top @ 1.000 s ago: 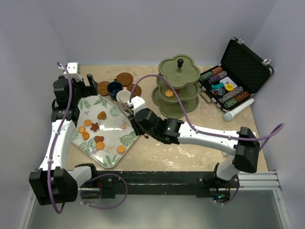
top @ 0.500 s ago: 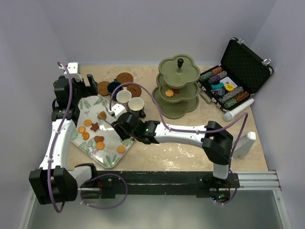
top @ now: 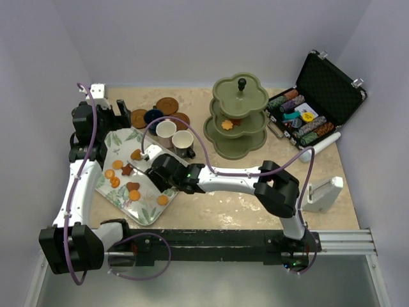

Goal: Serve the afternoon tea
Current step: Pick up the desert from the tray, then place the desert on the desert table.

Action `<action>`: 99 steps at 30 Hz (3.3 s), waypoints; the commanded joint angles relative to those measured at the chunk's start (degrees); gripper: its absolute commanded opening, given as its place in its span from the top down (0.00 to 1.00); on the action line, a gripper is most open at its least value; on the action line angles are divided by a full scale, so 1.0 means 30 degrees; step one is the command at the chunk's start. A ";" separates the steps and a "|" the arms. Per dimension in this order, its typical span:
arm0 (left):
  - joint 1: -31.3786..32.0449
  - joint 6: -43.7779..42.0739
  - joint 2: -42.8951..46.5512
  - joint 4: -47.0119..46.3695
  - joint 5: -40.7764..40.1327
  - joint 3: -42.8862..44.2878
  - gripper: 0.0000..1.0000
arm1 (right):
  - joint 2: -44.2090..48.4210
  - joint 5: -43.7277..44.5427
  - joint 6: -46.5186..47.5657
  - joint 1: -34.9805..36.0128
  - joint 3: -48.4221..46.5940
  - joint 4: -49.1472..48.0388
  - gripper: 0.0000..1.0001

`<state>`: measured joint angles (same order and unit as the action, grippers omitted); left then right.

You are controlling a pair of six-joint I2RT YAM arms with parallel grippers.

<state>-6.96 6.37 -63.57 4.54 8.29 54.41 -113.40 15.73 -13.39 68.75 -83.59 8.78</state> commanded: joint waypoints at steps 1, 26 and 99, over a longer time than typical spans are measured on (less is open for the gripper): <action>0.0094 -0.0190 0.0126 -0.0311 0.0077 -0.0061 0.02 | -0.0020 0.0178 0.0127 -0.0300 -0.1110 -0.0904 0.44; 0.0123 -0.0249 0.0184 -0.0311 -0.0128 -0.0032 0.02 | -0.1837 0.0265 -0.0049 -0.0563 -0.2283 -0.0787 0.50; 0.0124 0.0103 0.0829 -0.0838 -0.0714 -0.0442 0.01 | 1.1845 0.3313 -0.2277 -0.8502 0.6740 0.0681 0.67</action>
<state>-6.96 6.42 -62.08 4.29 5.72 53.52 -77.80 23.70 -19.79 44.40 -64.03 15.40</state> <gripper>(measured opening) 0.983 0.420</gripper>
